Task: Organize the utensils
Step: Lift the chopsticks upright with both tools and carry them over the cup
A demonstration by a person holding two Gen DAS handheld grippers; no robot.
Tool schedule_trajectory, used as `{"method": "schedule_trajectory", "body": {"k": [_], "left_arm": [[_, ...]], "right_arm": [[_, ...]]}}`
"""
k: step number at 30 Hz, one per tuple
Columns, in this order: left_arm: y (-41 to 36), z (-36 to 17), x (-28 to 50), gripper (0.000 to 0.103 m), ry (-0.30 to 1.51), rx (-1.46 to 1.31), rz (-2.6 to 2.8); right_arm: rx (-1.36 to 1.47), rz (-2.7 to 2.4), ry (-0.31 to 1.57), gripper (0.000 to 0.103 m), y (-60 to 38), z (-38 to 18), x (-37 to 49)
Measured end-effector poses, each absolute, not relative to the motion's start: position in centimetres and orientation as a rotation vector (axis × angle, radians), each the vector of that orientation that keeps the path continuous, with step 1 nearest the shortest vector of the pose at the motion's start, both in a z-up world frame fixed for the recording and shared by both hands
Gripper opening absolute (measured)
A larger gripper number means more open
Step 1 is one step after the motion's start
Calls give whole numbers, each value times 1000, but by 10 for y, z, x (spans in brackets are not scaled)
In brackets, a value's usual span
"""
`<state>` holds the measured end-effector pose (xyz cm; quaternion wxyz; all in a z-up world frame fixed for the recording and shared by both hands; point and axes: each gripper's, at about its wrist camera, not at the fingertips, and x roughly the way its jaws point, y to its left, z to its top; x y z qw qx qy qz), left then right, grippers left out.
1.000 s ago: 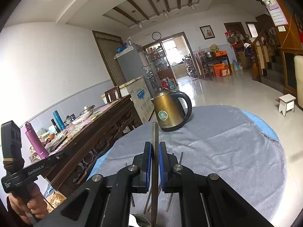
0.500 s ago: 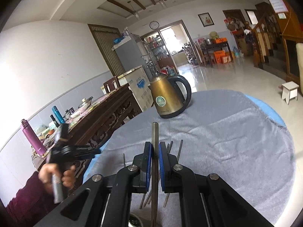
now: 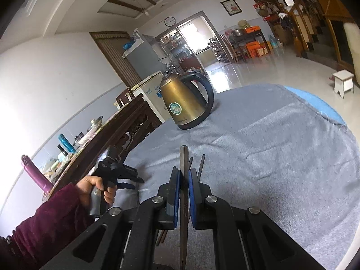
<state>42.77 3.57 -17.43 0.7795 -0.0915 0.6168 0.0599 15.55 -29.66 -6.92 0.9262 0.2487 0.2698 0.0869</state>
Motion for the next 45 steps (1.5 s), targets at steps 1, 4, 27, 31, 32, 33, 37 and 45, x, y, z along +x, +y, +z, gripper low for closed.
{"method": "schedule_trajectory", "body": {"k": [1, 4, 27, 31, 32, 33, 37, 45], "left_arm": [[33, -172, 428, 19, 1321, -165, 142], [24, -165, 426, 6, 1288, -113, 119], [17, 87, 149, 4, 495, -203, -267], [29, 107, 113, 5, 385, -325, -344], [33, 104, 110, 5, 369, -344, -355], [32, 100, 106, 5, 353, -375, -370], [29, 88, 94, 5, 292, -421, -379], [4, 41, 92, 5, 277, -356, -332]], "right_arm": [[514, 179, 552, 9, -297, -70, 155], [539, 178, 551, 9, -304, -75, 155], [363, 102, 207, 9, -238, 26, 75], [356, 91, 118, 9, -222, 42, 61], [347, 85, 97, 9, -216, 44, 59], [337, 79, 88, 9, -211, 45, 59], [297, 58, 99, 9, -188, 35, 66], [249, 83, 186, 9, -170, 7, 69]]}}
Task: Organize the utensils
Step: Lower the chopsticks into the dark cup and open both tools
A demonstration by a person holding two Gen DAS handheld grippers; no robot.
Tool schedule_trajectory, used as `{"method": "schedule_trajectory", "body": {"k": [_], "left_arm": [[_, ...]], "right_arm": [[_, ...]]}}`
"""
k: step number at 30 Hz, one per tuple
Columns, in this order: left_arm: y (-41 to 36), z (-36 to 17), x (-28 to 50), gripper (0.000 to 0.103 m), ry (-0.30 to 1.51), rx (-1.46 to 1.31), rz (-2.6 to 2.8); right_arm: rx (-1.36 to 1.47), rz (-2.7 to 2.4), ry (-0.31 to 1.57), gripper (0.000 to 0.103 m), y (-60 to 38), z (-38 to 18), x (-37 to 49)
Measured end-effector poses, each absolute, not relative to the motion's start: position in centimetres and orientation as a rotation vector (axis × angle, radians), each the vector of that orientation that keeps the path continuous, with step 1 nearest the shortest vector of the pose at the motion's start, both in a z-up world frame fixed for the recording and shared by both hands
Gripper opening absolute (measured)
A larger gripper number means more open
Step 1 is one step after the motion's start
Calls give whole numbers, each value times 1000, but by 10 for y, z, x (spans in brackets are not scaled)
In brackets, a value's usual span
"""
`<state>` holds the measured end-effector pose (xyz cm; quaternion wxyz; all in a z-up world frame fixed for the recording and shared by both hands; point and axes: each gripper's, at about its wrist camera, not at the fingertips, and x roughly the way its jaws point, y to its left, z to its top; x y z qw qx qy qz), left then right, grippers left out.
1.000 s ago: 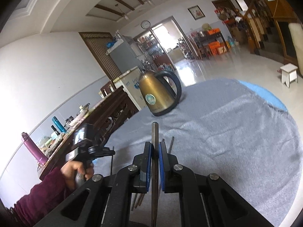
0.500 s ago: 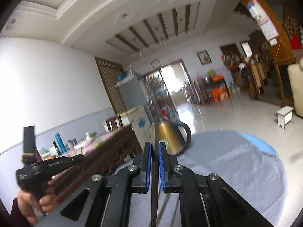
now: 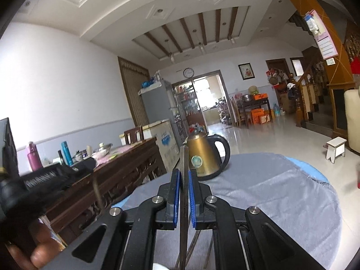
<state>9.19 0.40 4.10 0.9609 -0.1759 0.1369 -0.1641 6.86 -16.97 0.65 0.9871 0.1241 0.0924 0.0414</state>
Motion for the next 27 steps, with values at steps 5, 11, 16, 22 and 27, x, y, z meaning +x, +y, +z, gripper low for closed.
{"method": "schedule_trajectory", "body": {"k": [5, 11, 16, 22, 27], "left_arm": [[-4, 15, 93, 5, 331, -335, -327], [-6, -4, 88, 5, 385, -299, -330], [-7, -12, 76, 5, 426, -260, -351], [4, -12, 61, 23, 443, -251, -339], [13, -10, 52, 42, 451, -258, -314]], "right_arm": [[237, 98, 215, 9, -172, -1, 59], [242, 113, 278, 9, -178, -15, 54], [255, 154, 326, 10, -180, -21, 48], [280, 133, 308, 24, -192, -15, 37], [312, 85, 297, 26, -207, -8, 31]]}}
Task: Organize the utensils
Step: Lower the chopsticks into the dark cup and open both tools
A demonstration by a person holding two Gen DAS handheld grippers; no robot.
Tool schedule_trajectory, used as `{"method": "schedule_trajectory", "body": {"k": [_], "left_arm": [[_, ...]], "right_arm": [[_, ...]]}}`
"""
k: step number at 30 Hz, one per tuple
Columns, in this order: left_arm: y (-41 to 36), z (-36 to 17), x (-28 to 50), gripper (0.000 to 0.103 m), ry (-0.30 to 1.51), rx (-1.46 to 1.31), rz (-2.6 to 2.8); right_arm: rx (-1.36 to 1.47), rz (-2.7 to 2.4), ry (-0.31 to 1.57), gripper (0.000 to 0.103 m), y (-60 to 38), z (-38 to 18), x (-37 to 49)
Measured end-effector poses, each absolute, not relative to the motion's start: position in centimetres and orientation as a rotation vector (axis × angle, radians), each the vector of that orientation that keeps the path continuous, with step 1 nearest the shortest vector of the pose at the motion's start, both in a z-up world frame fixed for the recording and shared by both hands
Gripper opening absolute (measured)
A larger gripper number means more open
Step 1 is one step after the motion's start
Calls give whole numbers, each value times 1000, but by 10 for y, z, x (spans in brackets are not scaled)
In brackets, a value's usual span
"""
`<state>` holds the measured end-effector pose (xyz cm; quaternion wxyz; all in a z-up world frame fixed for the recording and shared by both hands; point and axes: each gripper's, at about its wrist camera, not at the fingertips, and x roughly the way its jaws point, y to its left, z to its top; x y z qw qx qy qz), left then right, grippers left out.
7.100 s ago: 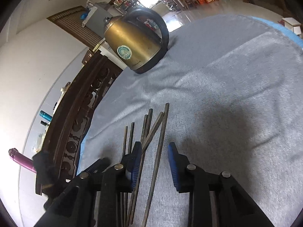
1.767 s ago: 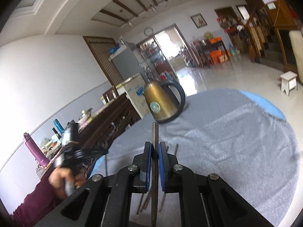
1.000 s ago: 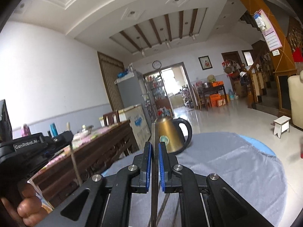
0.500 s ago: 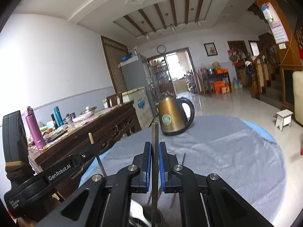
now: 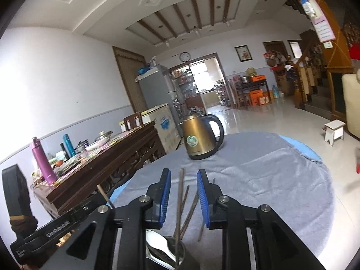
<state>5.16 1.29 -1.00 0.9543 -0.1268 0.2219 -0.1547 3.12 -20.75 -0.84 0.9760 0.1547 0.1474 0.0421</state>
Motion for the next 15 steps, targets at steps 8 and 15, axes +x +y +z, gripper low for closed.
{"method": "schedule_trajectory", "body": {"k": [8, 15], "left_arm": [[19, -7, 46, 56, 499, -268, -313], [16, -5, 39, 65, 576, -219, -309]], "right_arm": [[327, 50, 287, 55, -217, 5, 13], [301, 30, 264, 55, -217, 21, -9]]}}
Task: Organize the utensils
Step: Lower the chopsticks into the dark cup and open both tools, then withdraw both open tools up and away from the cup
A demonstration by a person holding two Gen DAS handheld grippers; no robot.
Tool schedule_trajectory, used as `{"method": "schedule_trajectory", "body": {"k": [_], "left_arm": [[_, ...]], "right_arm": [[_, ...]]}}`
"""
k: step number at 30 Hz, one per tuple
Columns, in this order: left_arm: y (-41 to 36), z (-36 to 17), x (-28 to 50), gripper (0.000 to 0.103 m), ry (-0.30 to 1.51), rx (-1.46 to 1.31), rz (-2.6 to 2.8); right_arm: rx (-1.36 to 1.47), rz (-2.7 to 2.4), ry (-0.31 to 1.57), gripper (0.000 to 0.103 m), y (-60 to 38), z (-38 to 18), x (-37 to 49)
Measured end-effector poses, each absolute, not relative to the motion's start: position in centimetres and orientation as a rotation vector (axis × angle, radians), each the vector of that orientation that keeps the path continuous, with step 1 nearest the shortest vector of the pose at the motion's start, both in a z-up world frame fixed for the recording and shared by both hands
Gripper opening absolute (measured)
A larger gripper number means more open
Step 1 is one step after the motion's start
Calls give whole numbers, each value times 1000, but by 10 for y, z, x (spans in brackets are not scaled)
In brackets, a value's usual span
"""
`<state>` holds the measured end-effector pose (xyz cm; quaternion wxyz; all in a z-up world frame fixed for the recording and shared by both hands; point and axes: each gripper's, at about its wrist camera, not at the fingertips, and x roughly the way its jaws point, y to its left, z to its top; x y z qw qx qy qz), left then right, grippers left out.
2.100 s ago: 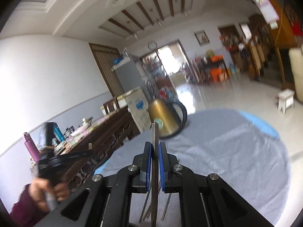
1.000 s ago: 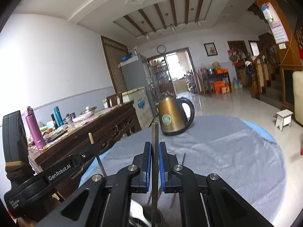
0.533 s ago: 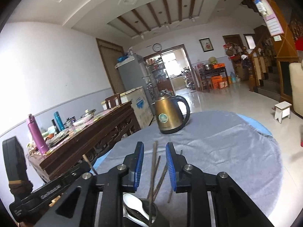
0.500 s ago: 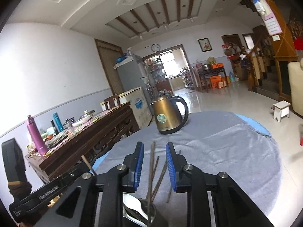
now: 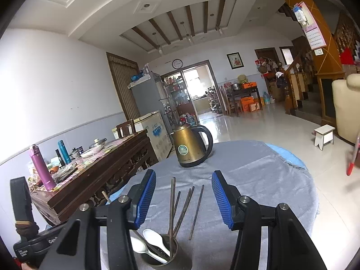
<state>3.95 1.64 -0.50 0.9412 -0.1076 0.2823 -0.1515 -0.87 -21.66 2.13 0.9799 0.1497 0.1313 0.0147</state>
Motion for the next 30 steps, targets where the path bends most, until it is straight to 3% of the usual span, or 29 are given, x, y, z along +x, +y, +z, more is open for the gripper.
{"method": "schedule_trajectory", "body": {"k": [14, 30], "left_arm": [[19, 0, -9, 72, 647, -79, -295], [30, 17, -46, 76, 643, -33, -284]], "right_arm": [[376, 60, 409, 55, -227, 14, -45], [363, 97, 430, 57, -208, 26, -79]]}}
